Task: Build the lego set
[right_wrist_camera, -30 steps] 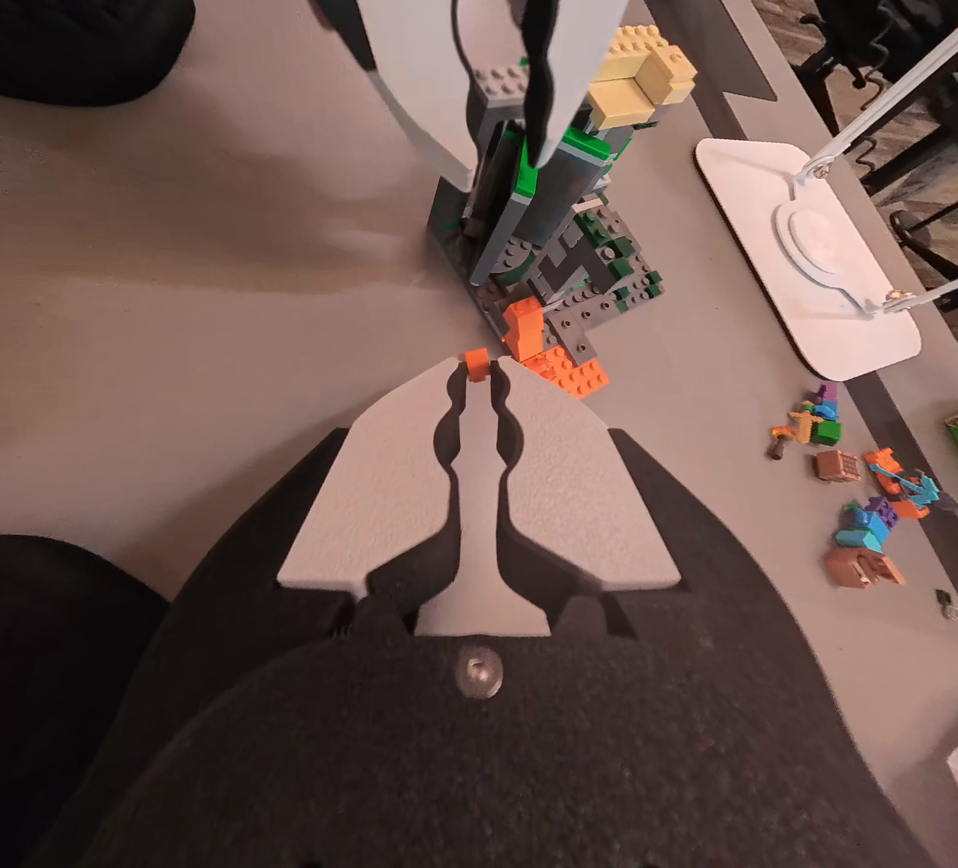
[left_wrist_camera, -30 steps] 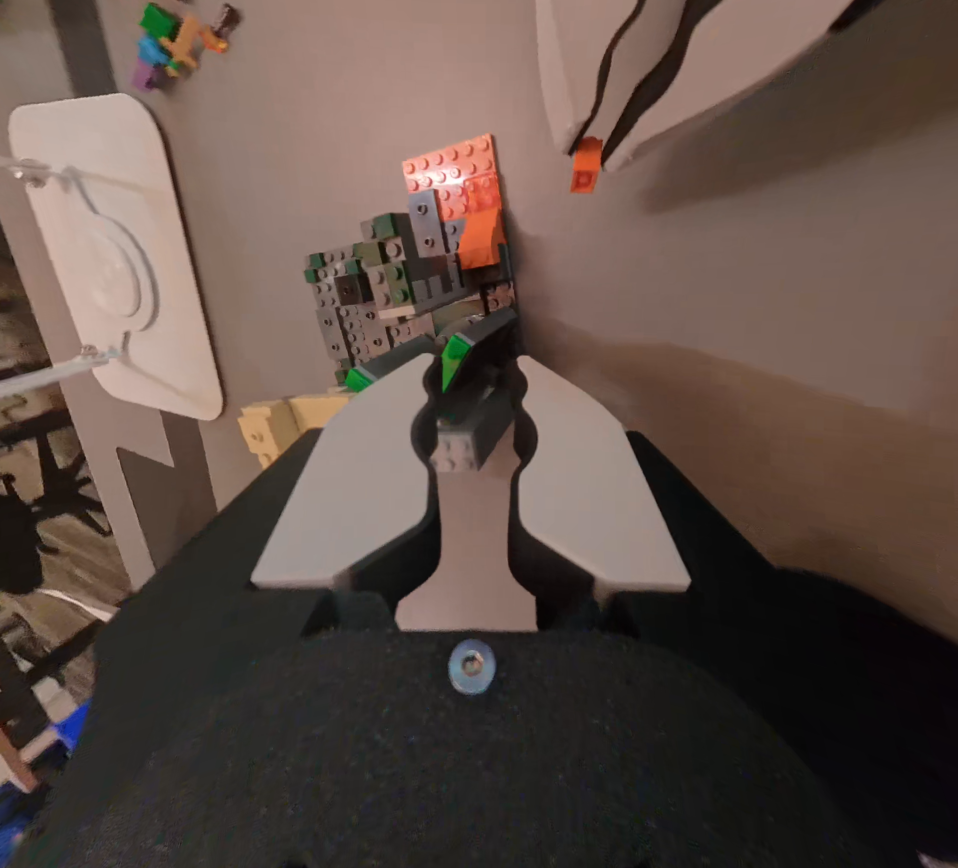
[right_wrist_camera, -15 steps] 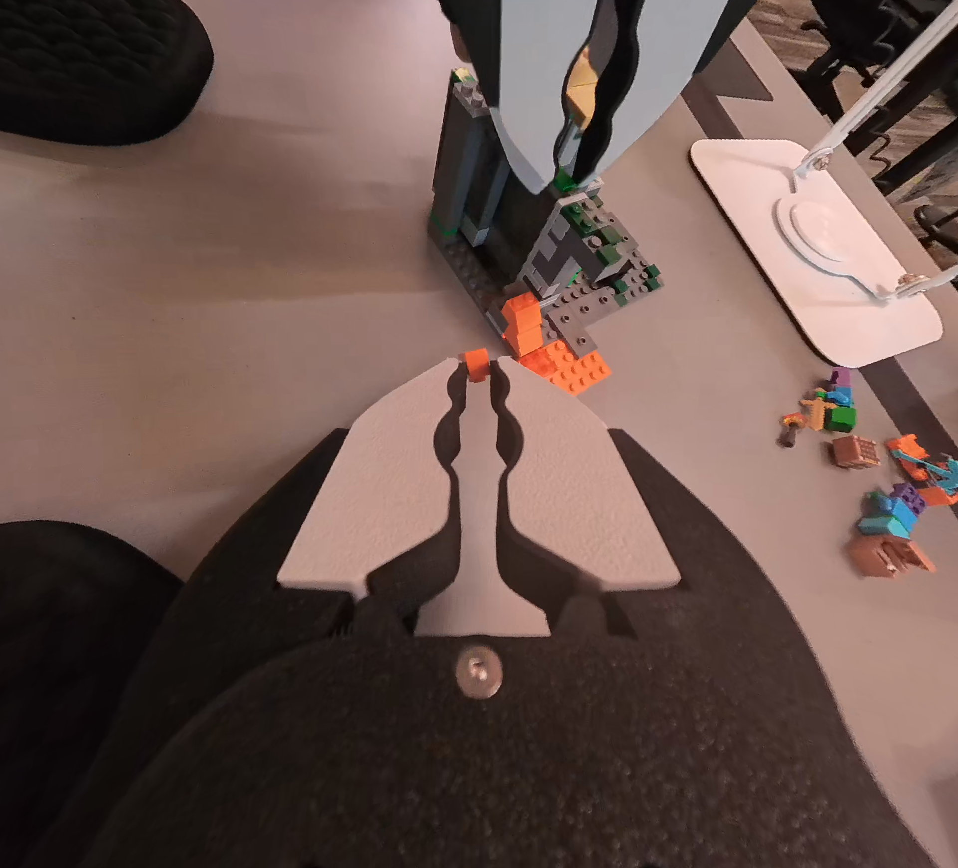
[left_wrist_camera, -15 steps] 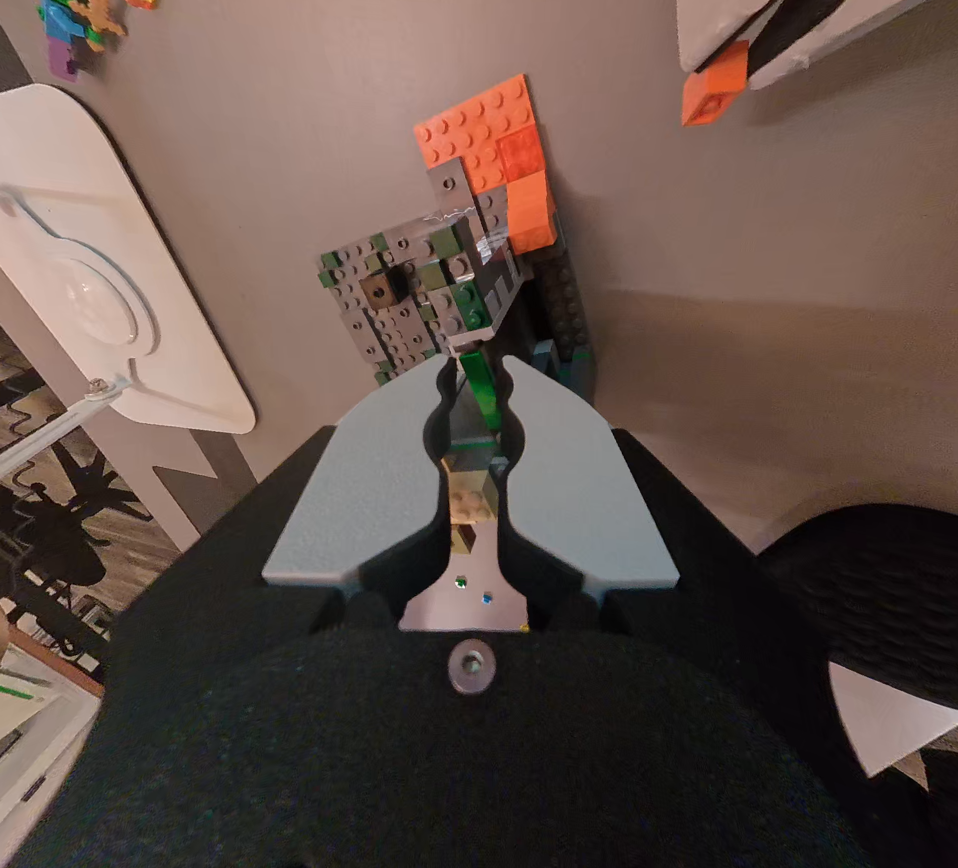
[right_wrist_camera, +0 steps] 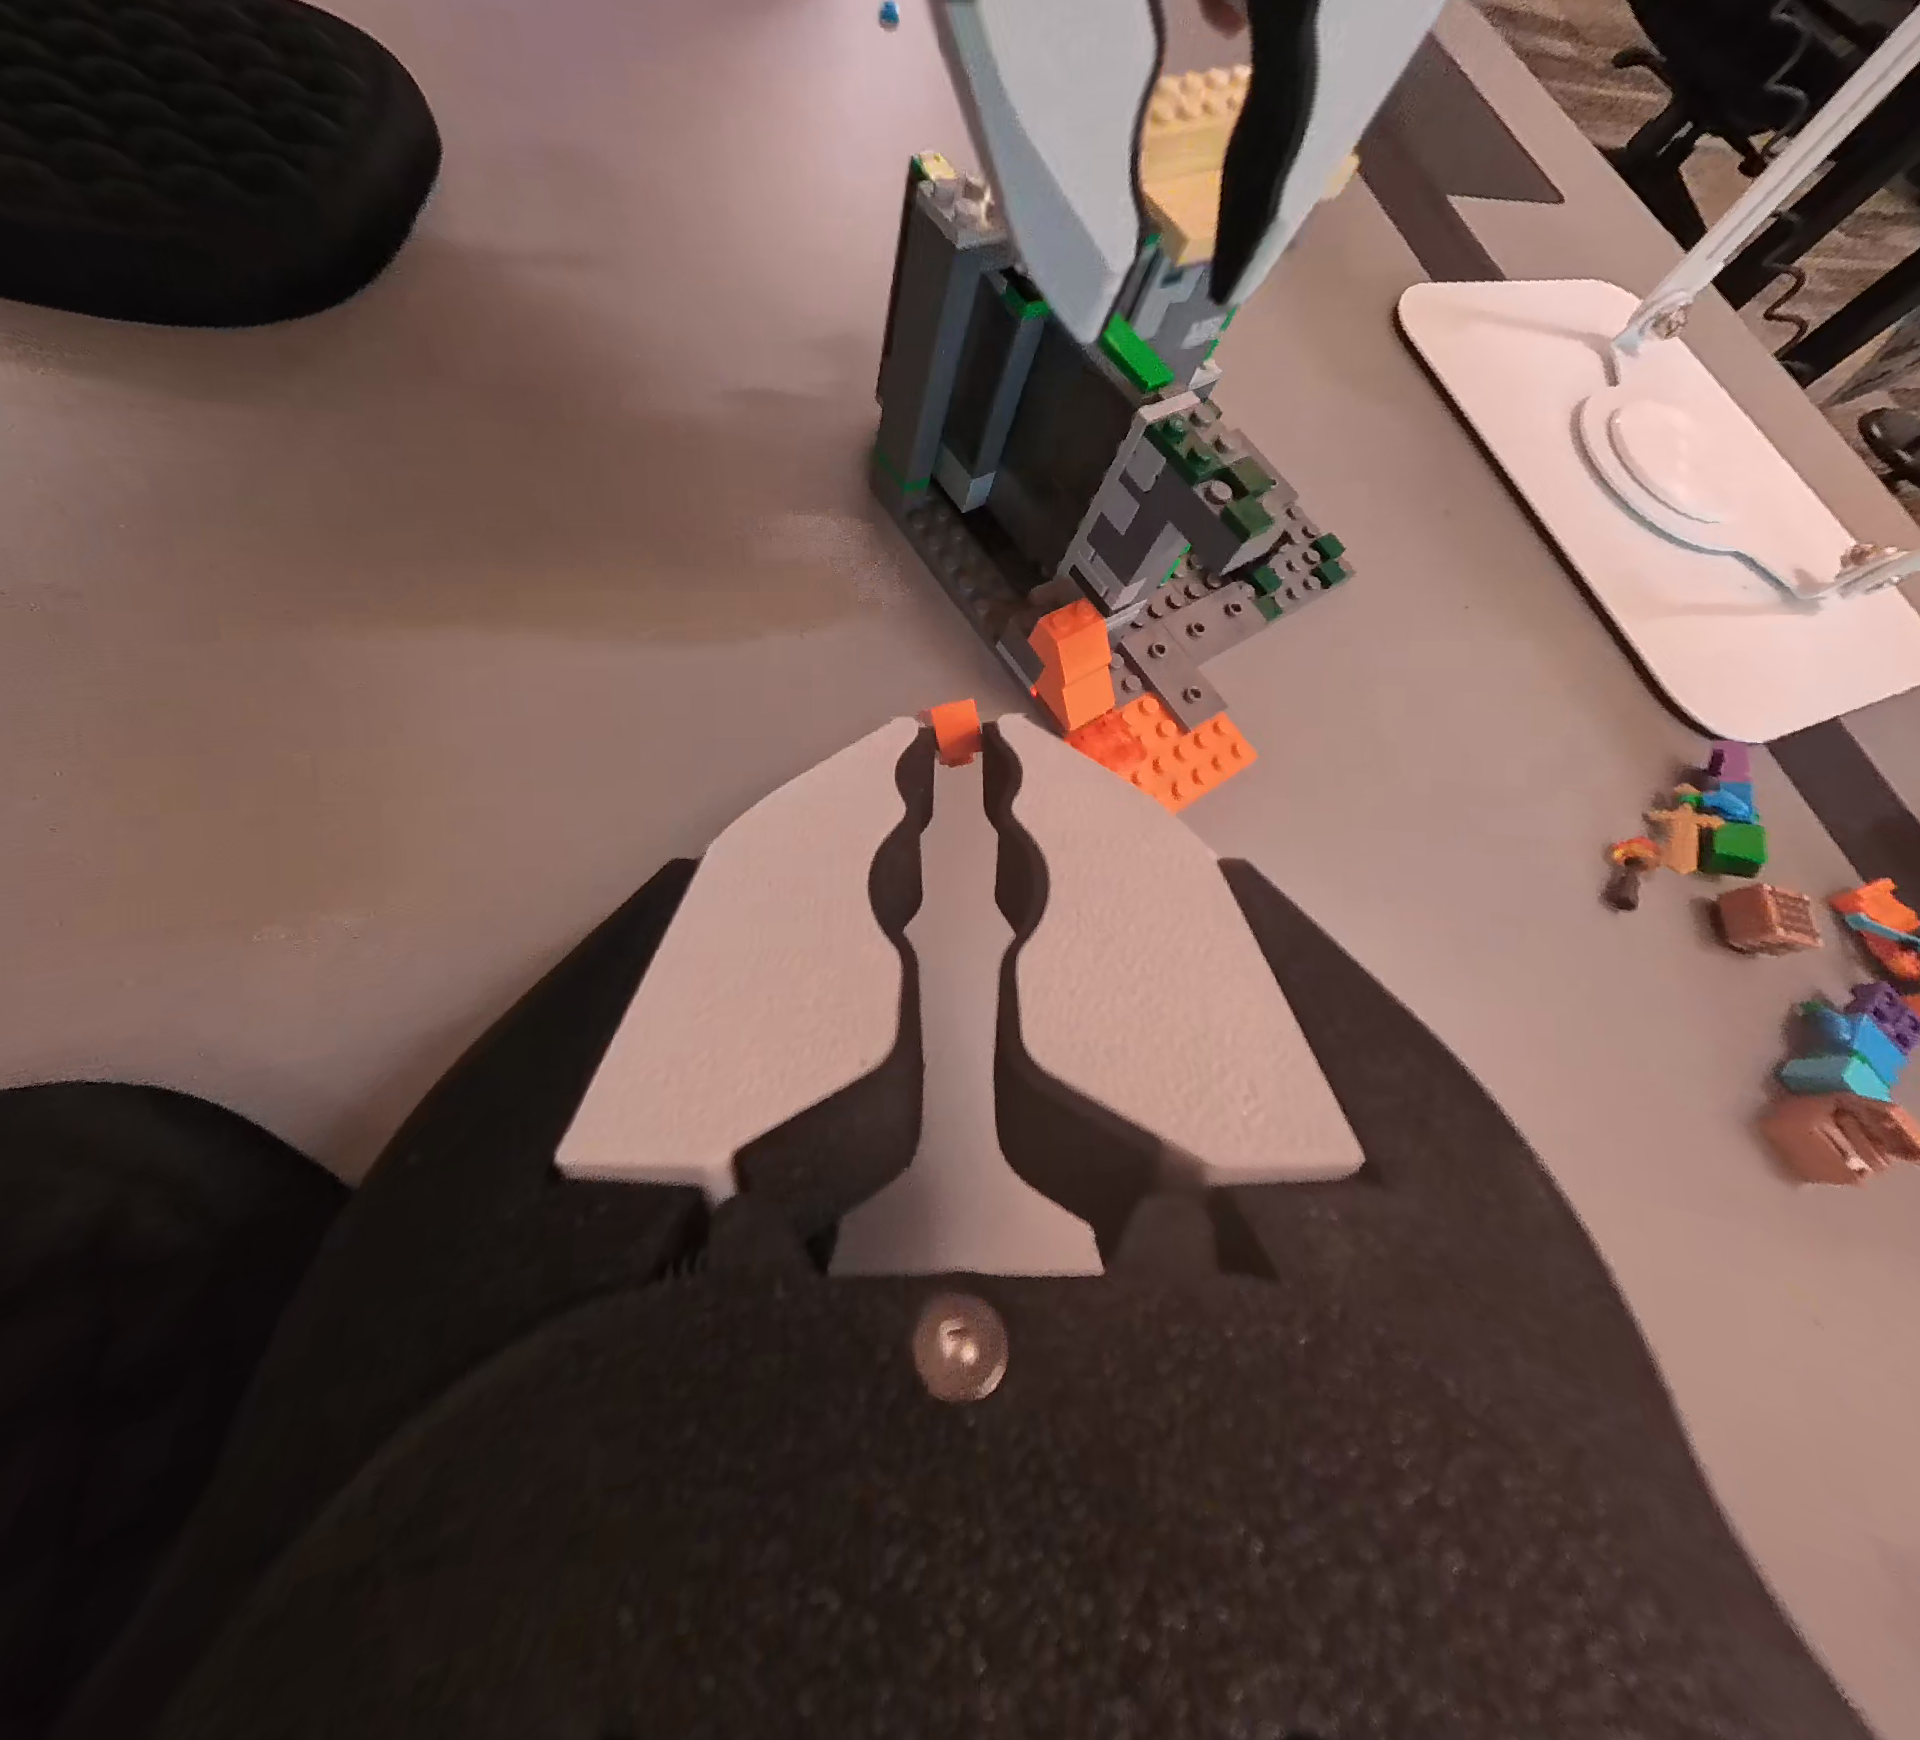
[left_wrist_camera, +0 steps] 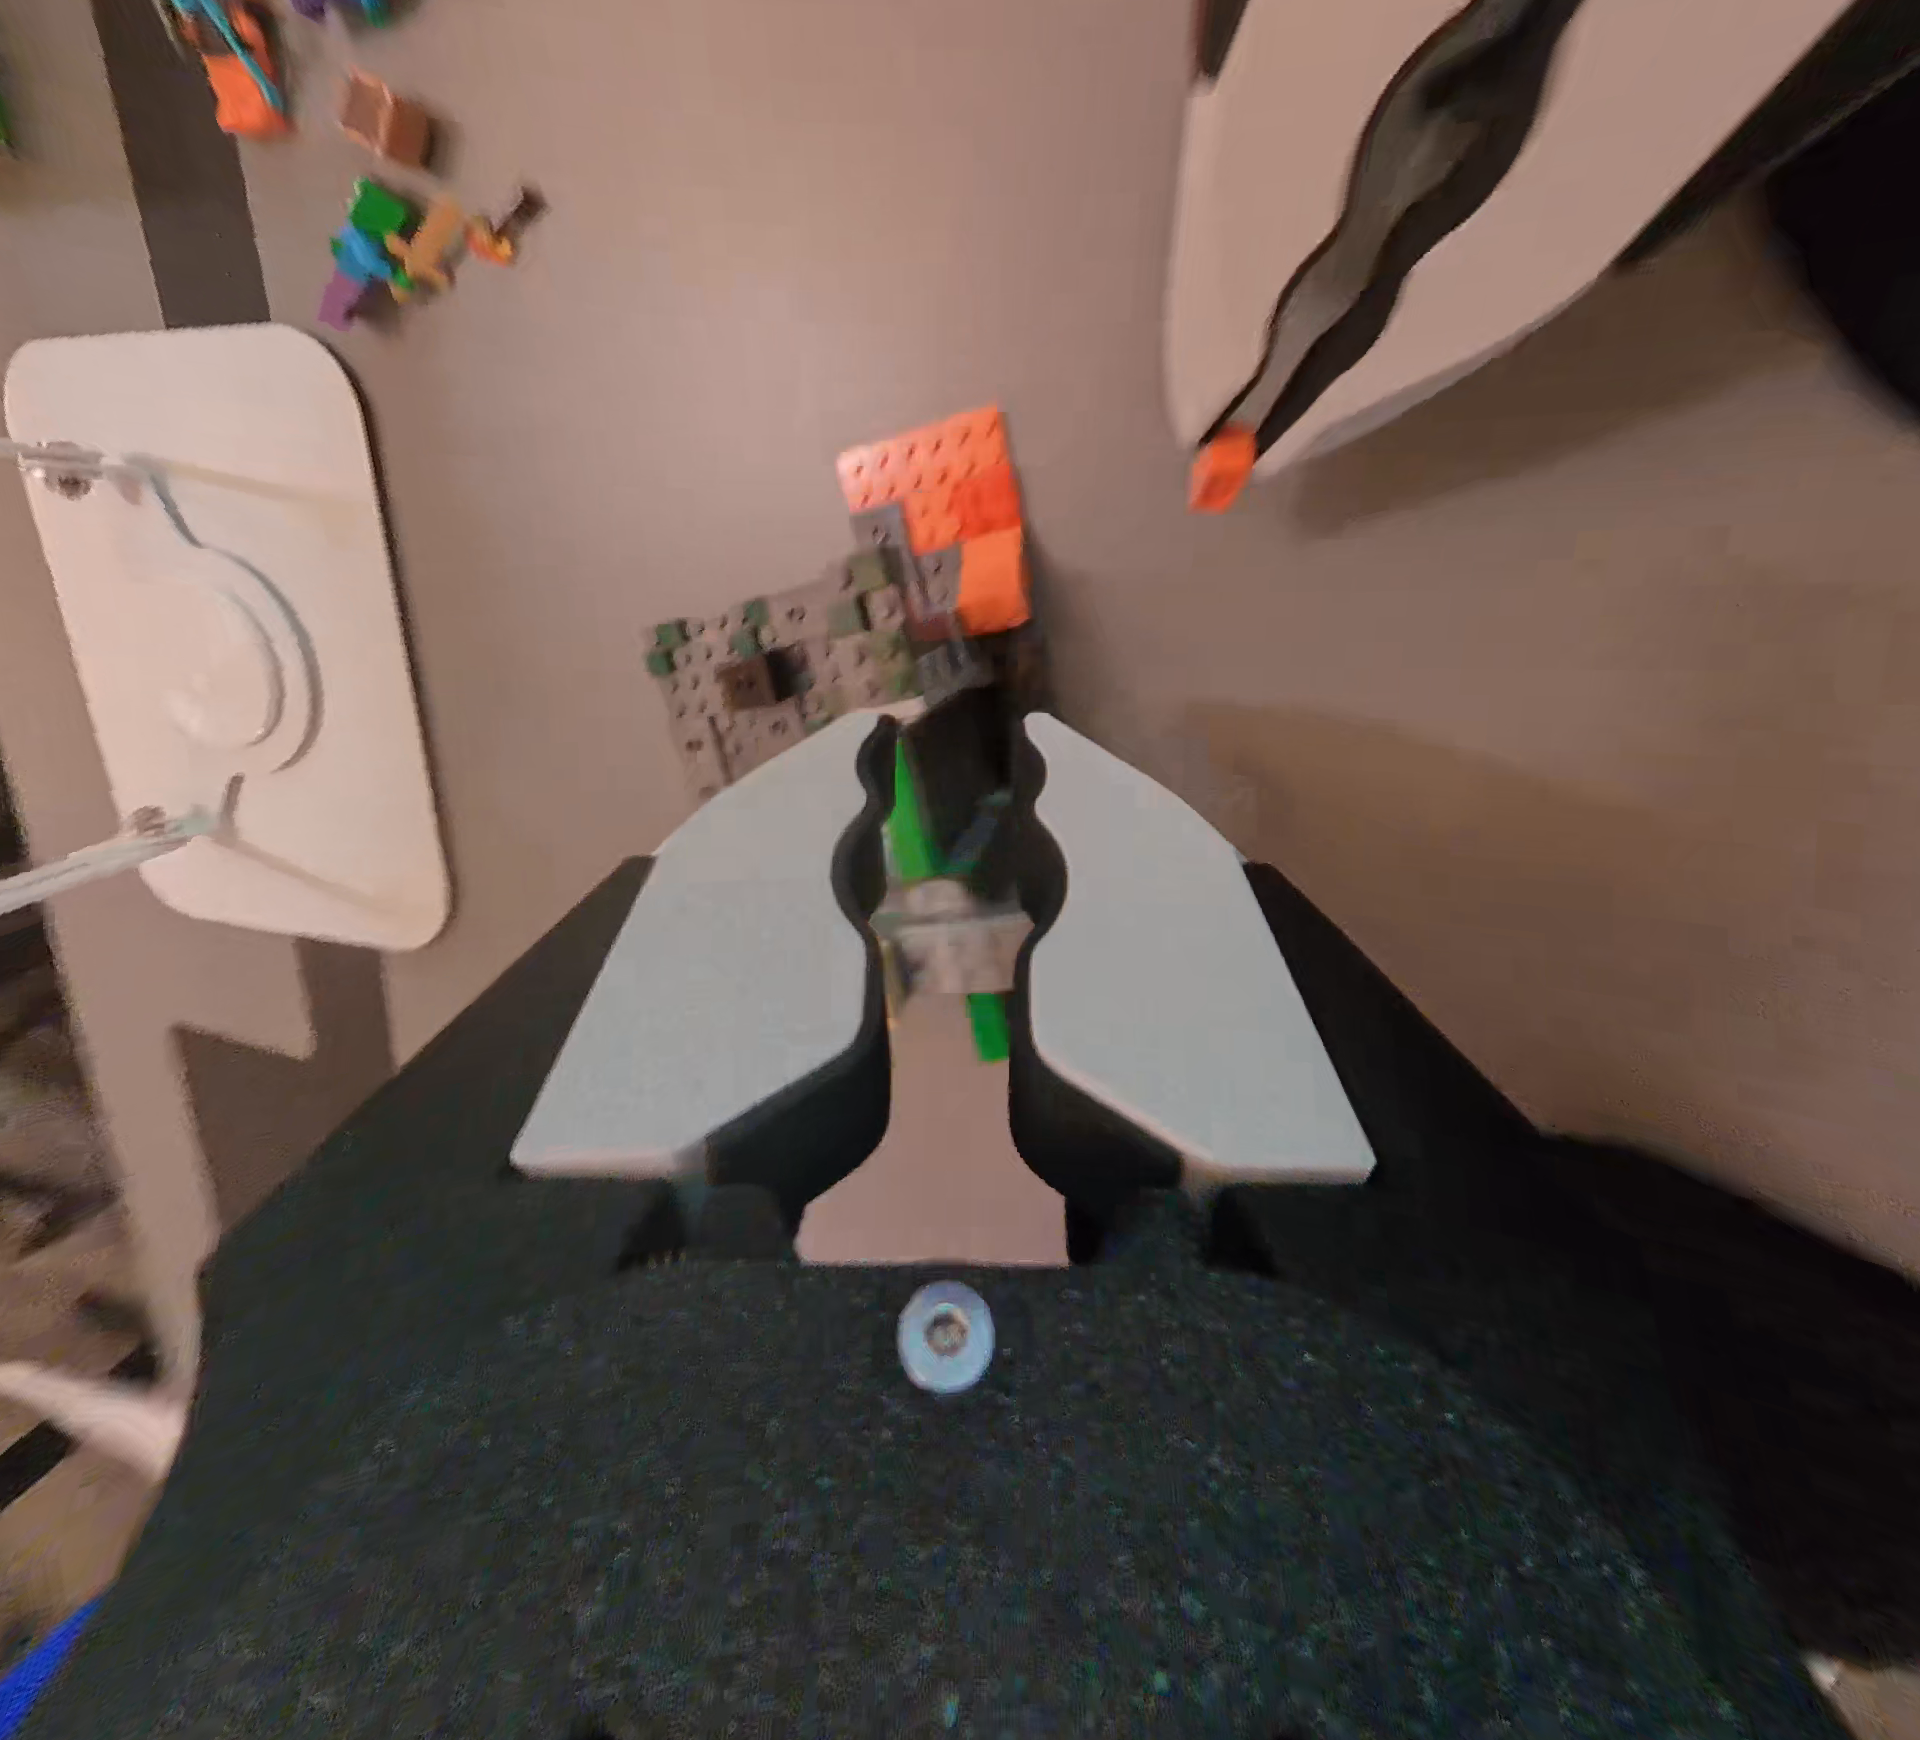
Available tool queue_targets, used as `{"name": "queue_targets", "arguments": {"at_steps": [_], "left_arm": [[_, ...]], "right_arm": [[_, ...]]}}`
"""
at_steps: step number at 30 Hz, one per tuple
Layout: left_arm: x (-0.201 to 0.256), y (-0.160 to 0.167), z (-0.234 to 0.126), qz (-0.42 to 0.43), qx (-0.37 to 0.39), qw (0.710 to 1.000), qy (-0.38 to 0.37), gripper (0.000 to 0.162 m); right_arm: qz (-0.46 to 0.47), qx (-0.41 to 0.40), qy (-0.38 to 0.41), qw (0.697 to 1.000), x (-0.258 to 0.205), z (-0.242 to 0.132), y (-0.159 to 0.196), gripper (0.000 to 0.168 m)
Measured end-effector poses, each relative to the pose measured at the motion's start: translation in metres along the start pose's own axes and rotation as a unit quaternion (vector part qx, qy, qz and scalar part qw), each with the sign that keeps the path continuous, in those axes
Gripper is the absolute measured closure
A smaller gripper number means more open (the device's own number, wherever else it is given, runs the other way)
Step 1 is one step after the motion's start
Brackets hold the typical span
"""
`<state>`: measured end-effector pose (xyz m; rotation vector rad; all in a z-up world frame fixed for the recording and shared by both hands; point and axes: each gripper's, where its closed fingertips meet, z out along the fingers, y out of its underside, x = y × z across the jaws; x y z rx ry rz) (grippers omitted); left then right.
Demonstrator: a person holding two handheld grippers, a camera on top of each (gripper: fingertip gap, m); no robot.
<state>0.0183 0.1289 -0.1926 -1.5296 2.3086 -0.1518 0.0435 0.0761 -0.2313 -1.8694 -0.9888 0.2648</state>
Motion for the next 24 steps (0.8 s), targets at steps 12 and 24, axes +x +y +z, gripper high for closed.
{"name": "queue_targets", "arguments": {"at_steps": [12,24], "left_arm": [[0.088,-0.007,-0.01,-0.231,0.279,0.923,0.128,0.141],[0.117,0.001,-0.006,-0.208,0.321,0.916,0.126,0.154]], "right_arm": [[-0.054,0.052,-0.106,0.992,-0.042,-0.01,-0.036,0.16],[0.066,0.002,-0.236,0.969,-0.075,-0.002,-0.053,0.16]]}}
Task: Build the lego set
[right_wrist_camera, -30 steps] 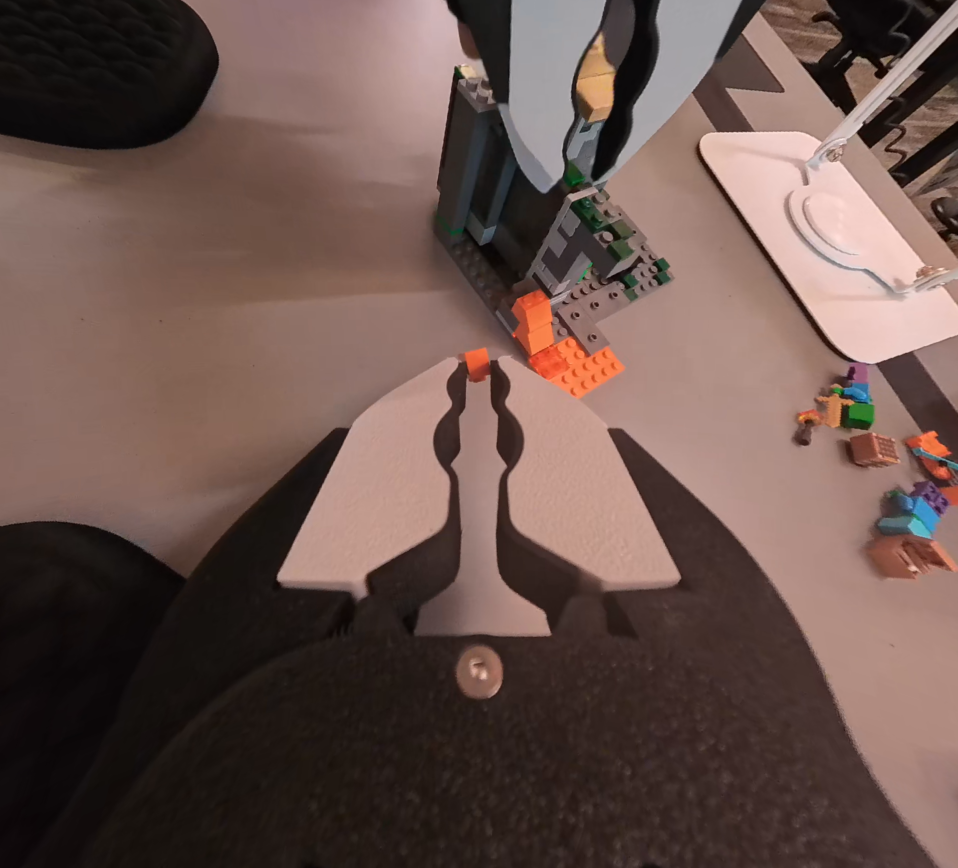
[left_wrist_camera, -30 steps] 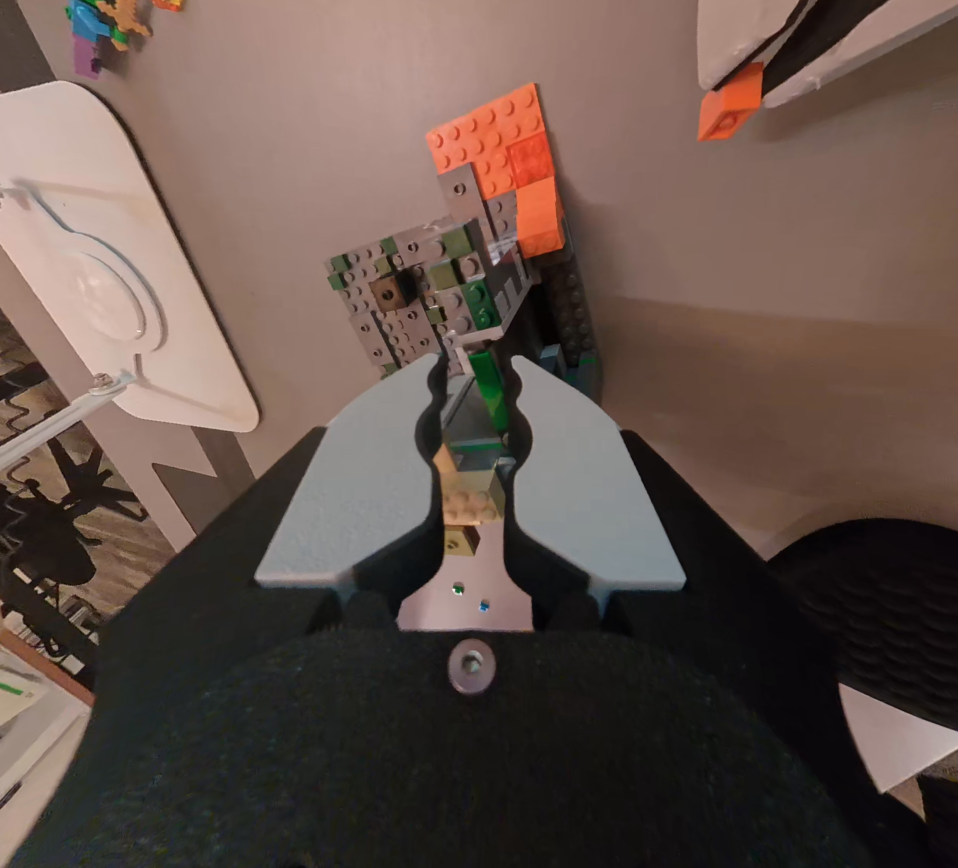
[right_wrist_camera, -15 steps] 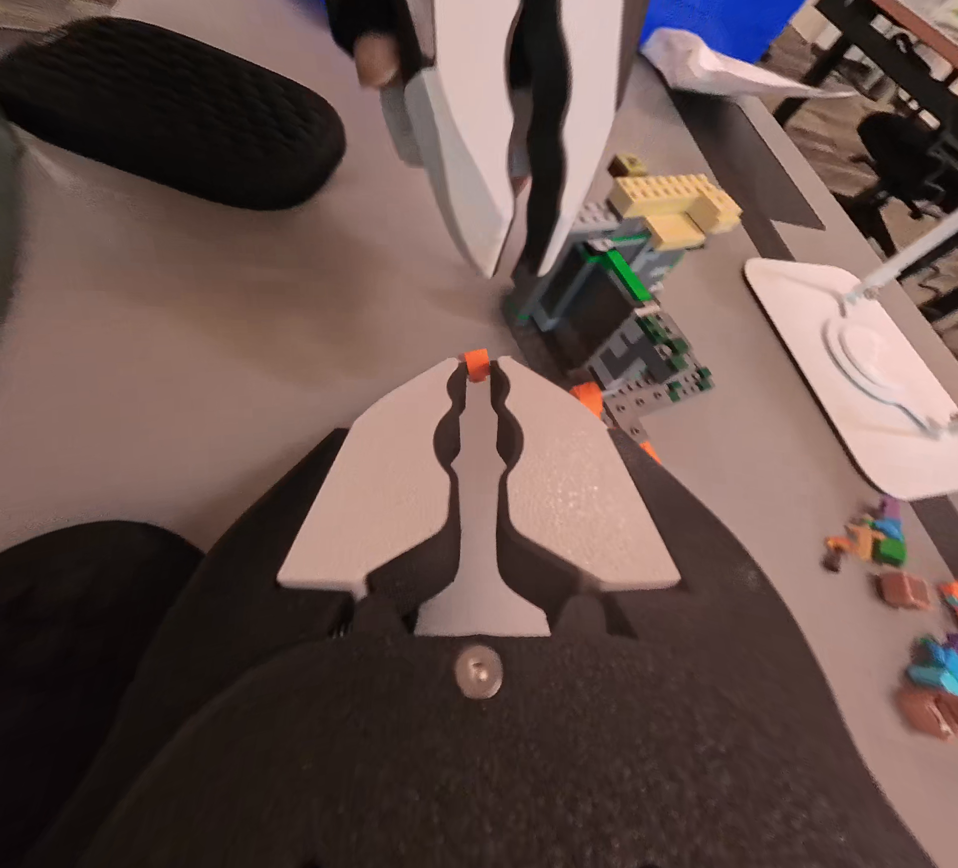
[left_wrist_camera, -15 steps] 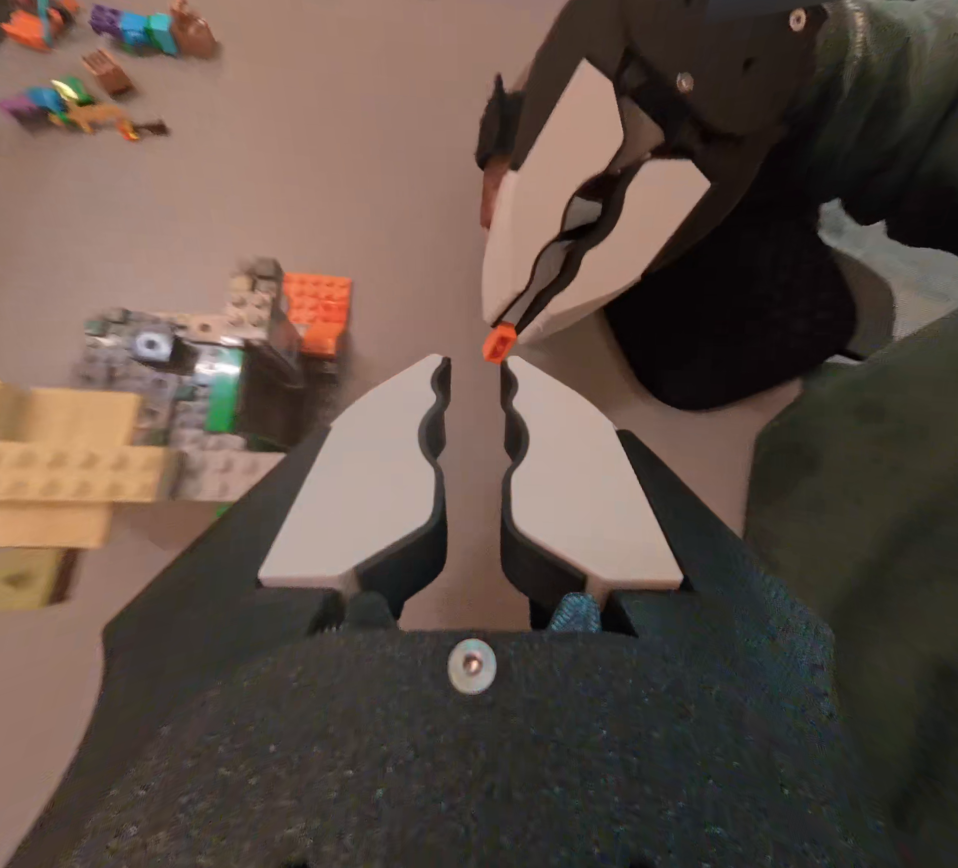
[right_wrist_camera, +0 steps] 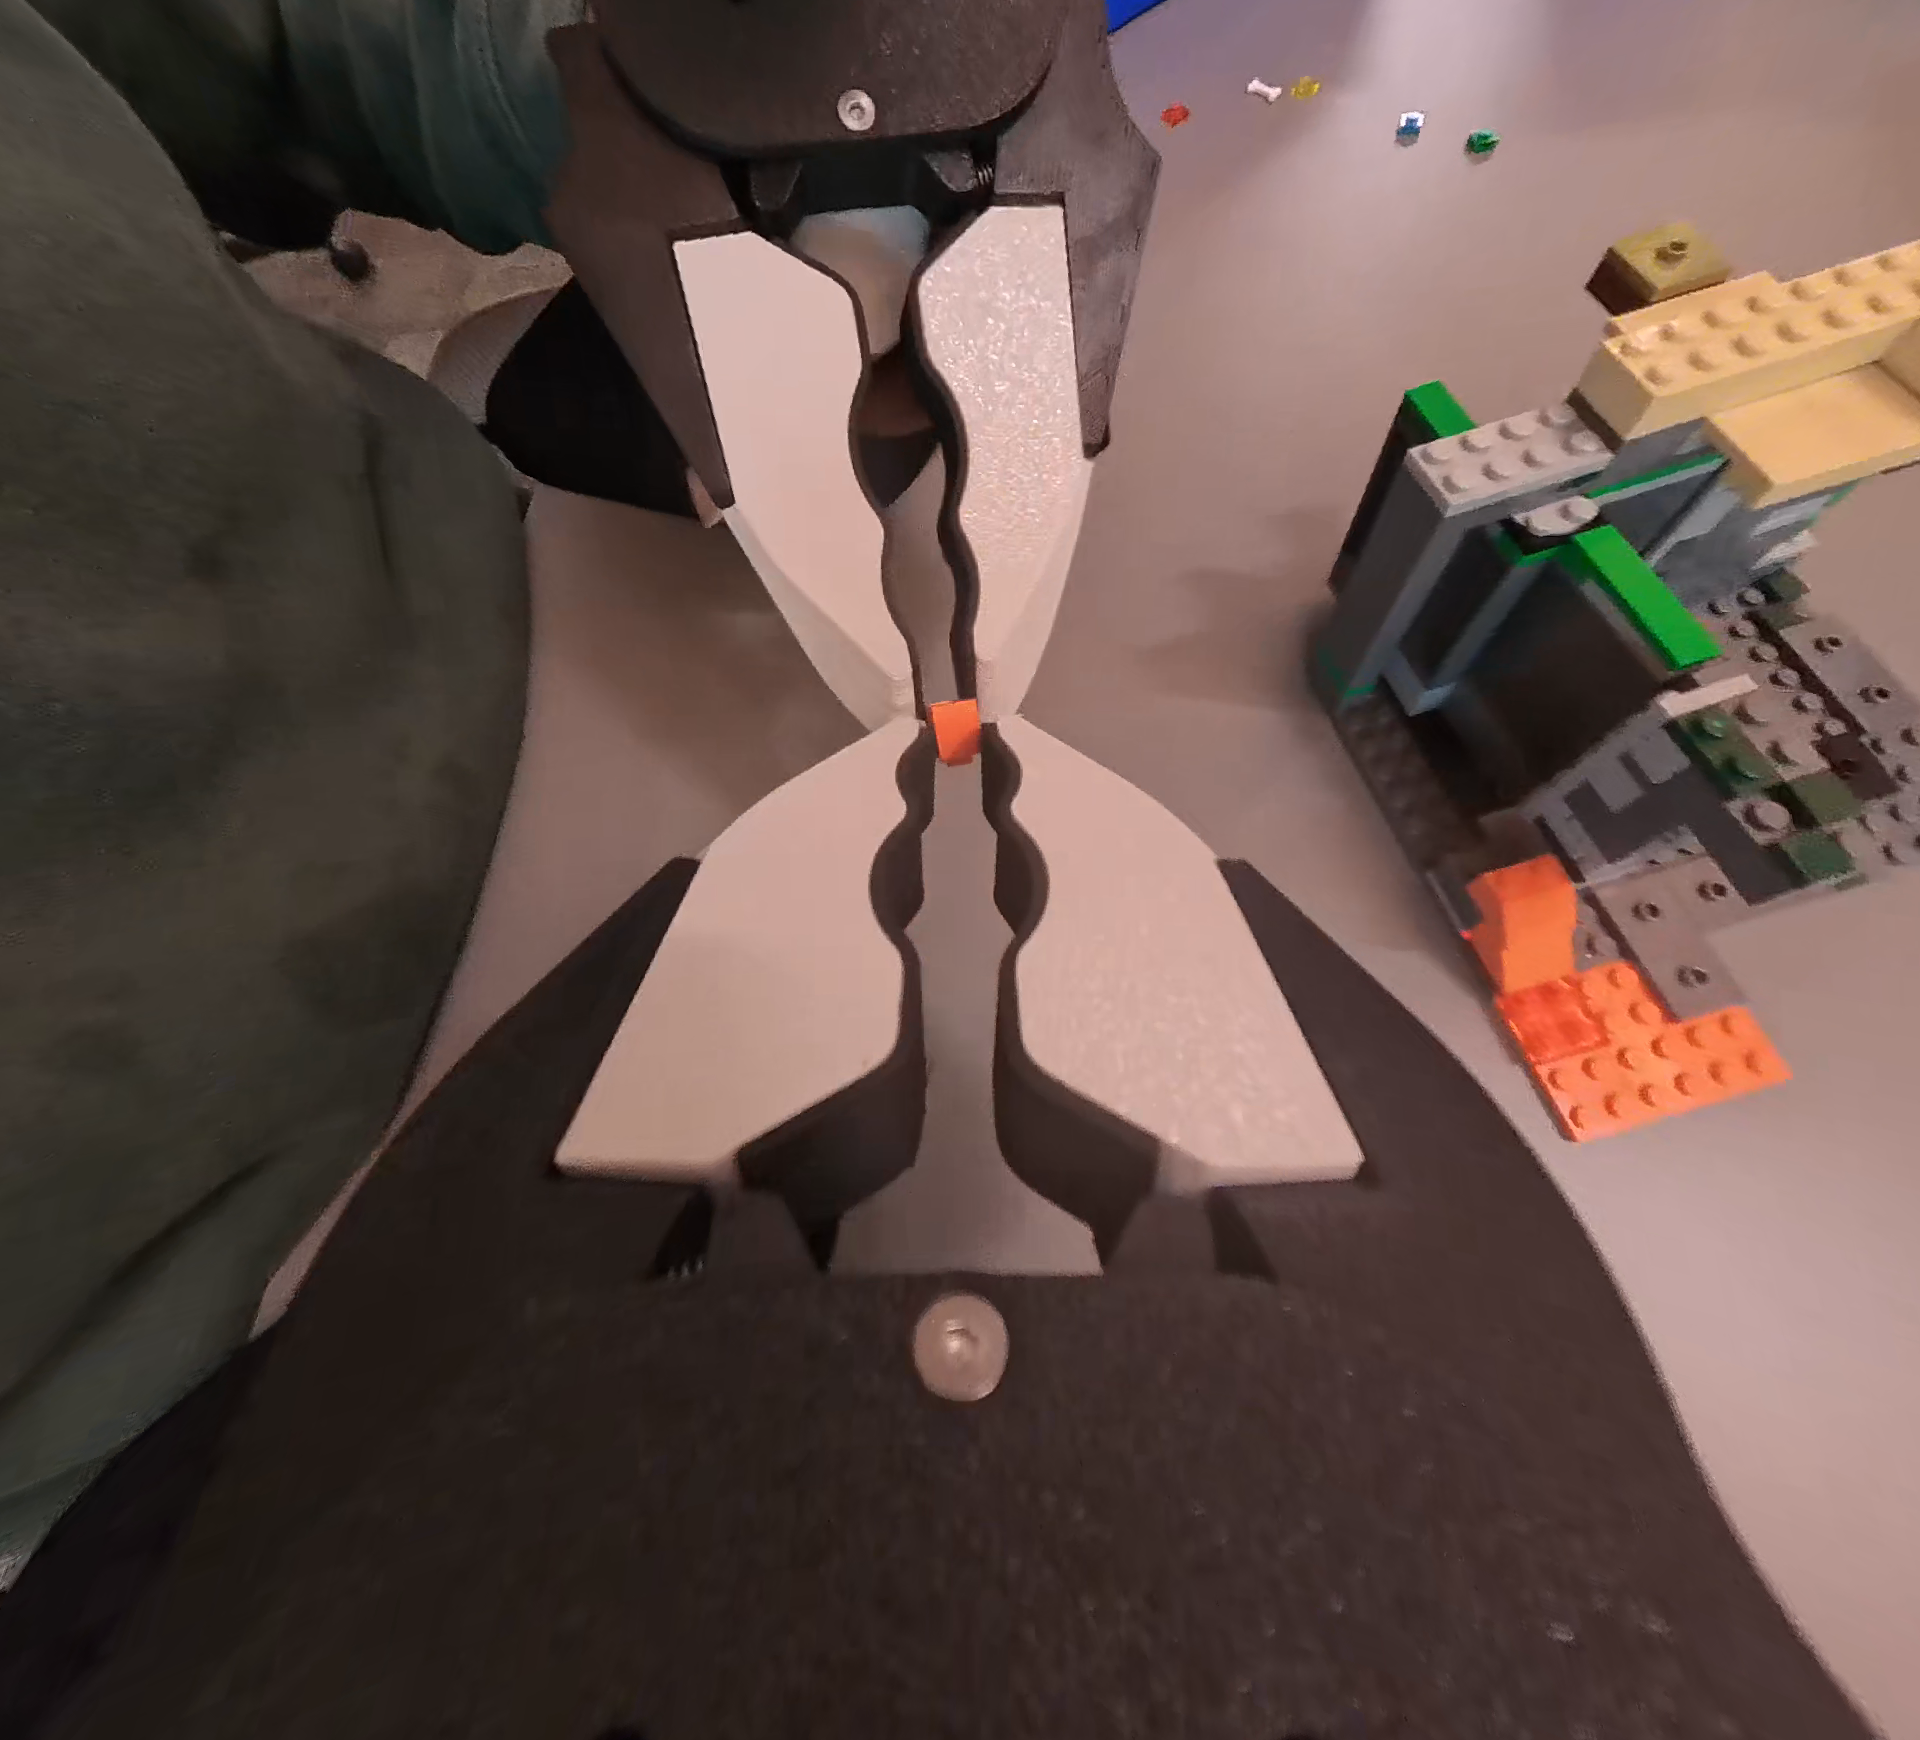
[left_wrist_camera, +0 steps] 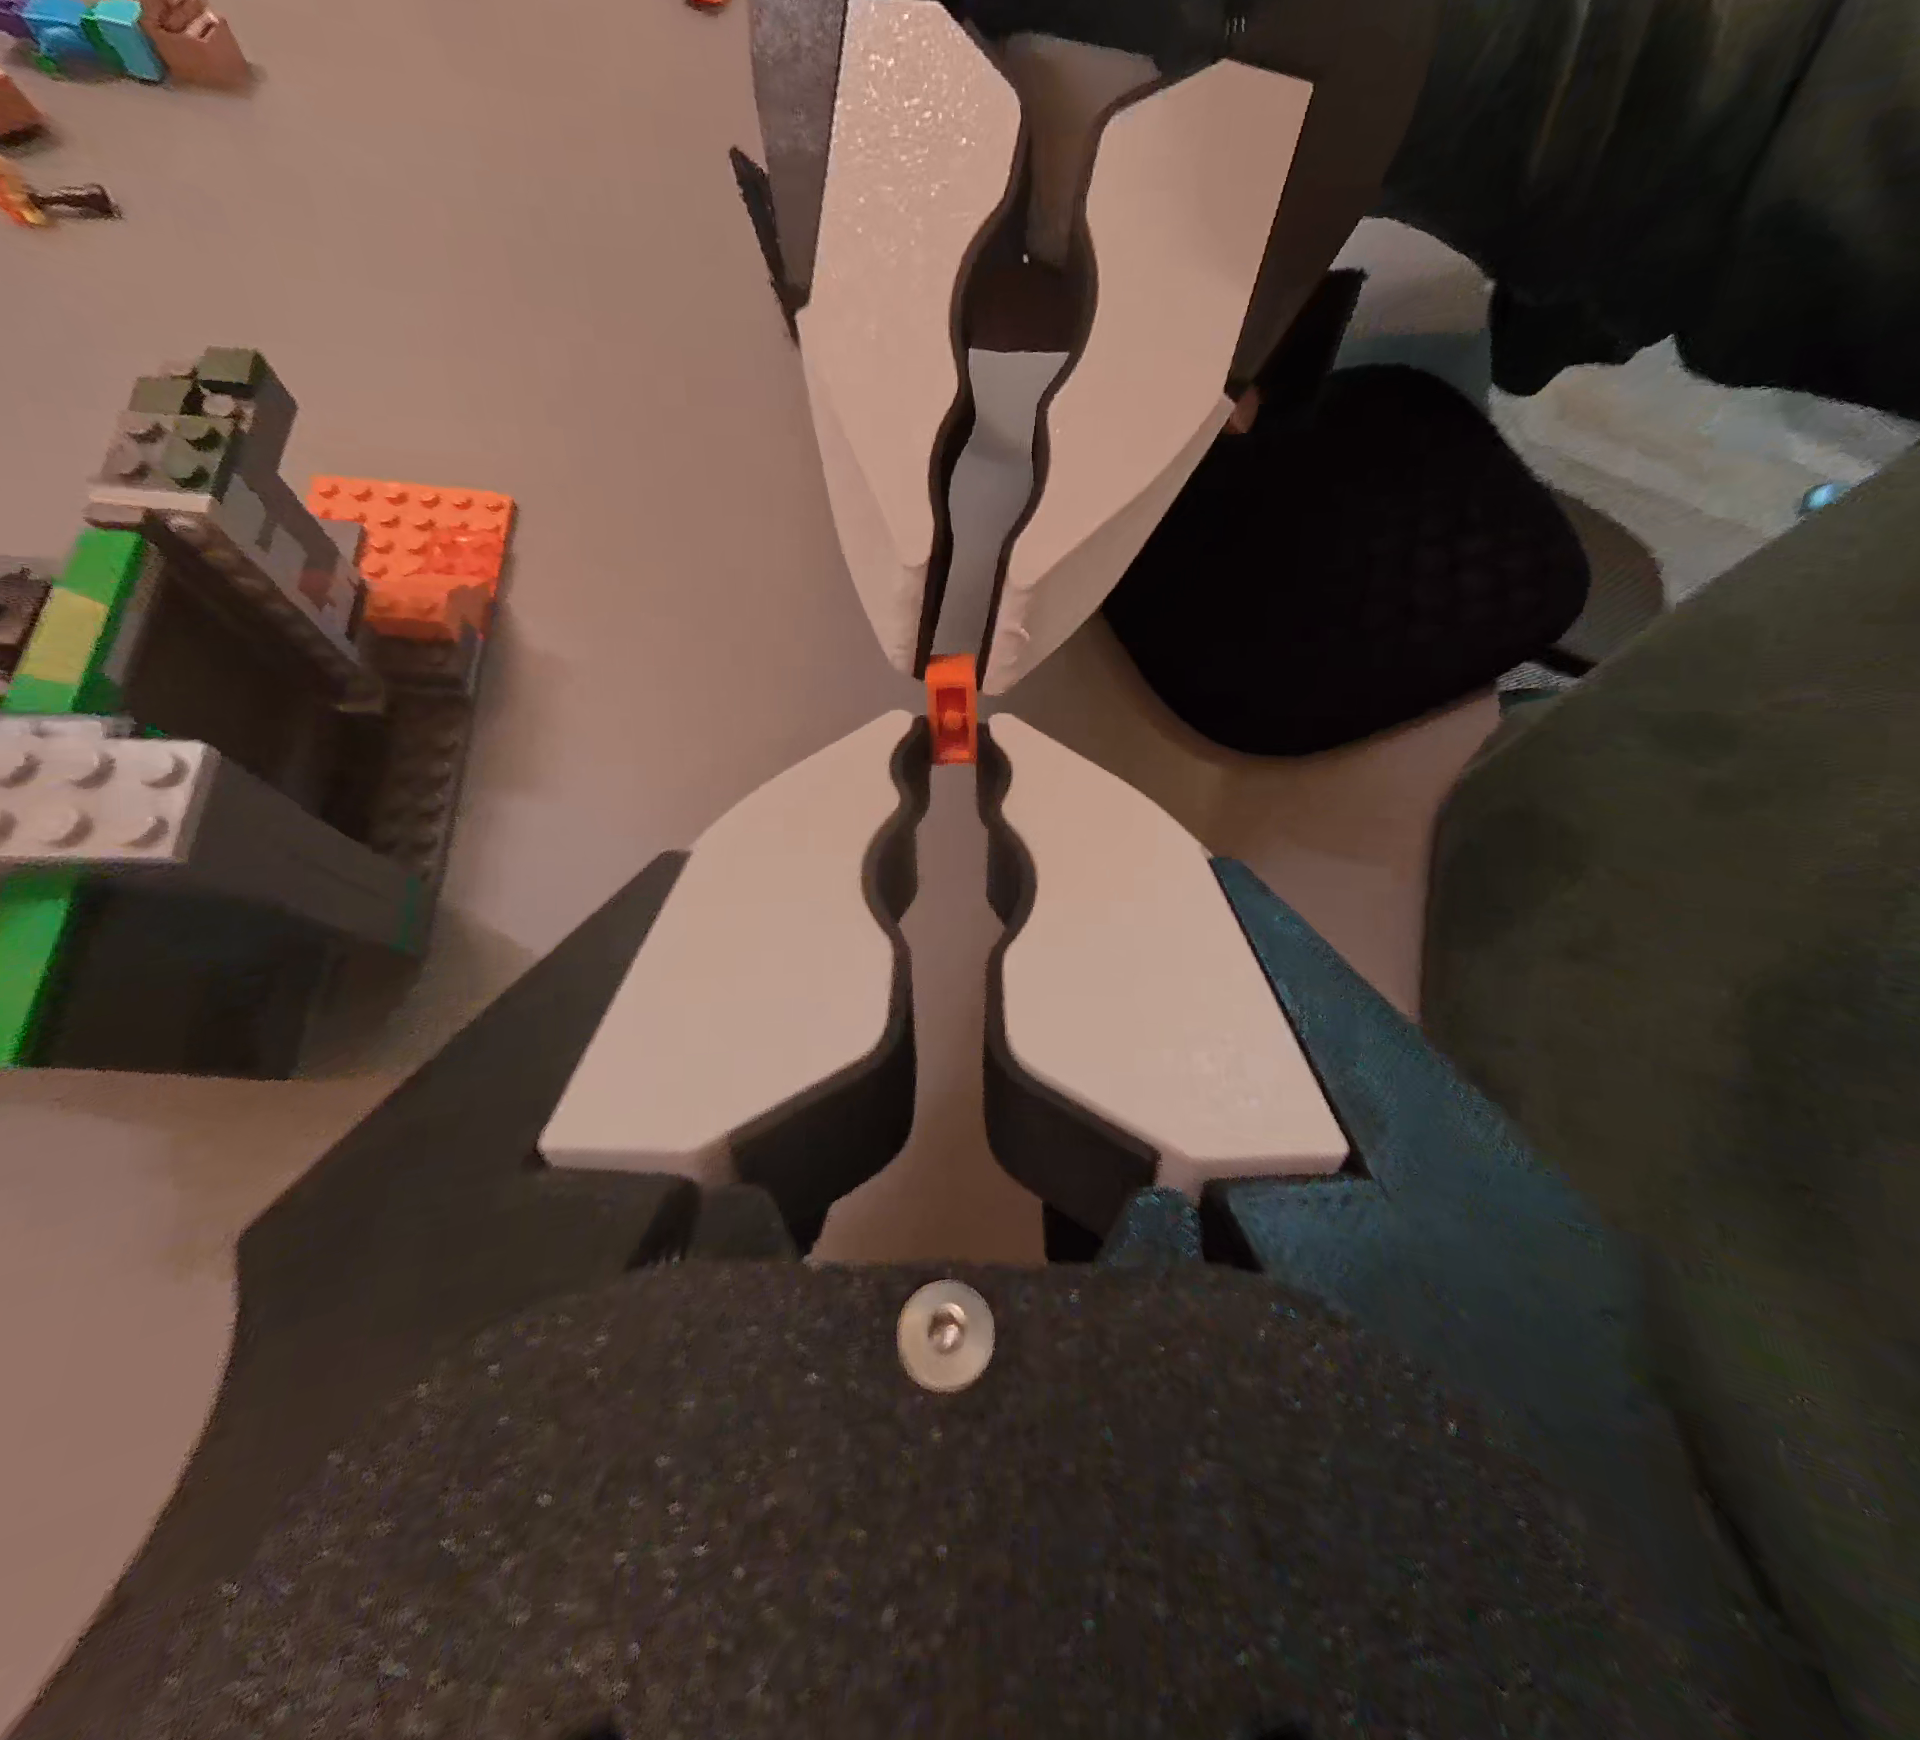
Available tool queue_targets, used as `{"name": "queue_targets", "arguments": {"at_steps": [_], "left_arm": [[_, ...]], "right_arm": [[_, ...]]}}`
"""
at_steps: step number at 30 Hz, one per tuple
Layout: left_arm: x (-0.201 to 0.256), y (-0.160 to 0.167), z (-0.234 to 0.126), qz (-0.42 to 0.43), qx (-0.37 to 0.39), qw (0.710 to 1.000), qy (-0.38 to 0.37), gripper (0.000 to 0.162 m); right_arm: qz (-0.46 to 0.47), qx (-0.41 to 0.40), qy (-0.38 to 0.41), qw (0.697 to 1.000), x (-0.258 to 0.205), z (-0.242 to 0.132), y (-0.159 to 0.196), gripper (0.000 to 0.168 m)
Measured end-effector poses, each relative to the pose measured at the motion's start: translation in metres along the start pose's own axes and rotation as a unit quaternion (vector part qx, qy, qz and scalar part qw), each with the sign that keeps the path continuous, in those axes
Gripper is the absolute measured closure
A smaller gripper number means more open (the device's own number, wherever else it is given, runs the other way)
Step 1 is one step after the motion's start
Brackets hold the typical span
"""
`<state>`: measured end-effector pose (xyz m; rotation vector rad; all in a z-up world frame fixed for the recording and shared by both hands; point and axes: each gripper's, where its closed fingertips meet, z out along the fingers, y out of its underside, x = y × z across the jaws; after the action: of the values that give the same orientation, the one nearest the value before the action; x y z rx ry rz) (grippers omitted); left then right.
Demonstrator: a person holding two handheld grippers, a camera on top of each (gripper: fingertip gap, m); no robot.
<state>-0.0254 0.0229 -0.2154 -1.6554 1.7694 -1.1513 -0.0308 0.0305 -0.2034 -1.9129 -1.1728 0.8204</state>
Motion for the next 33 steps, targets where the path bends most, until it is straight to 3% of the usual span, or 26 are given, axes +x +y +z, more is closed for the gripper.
{"name": "queue_targets", "arguments": {"at_steps": [6,12,16,22,29,33], "left_arm": [[0.009,-0.01,-0.018,-0.126,0.1,0.981,0.112,0.154],[0.005,-0.033,-0.044,-0.245,0.228,0.916,0.221,0.155],[0.002,-0.046,-0.053,-0.281,0.291,0.875,0.265,0.154],[0.011,-0.058,-0.062,-0.283,0.334,0.844,0.312,0.154],[0.022,-0.059,-0.064,-0.293,0.332,0.83,0.34,0.155],[0.024,-0.06,-0.066,-0.307,0.338,0.818,0.349,0.154]], "right_arm": [[-0.059,0.041,0.014,0.997,-0.01,-0.002,-0.017,0.151],[-0.174,0.089,0.187,0.963,0.0,-0.002,-0.029,0.148],[-0.116,0.111,0.282,0.946,0.003,0.002,-0.035,0.153],[0.004,0.224,0.306,0.926,-0.008,-0.007,-0.058,0.154],[-0.134,0.182,0.375,0.899,-0.015,-0.015,-0.069,0.147],[-0.196,0.159,0.415,0.874,-0.014,-0.017,-0.072,0.152]]}}
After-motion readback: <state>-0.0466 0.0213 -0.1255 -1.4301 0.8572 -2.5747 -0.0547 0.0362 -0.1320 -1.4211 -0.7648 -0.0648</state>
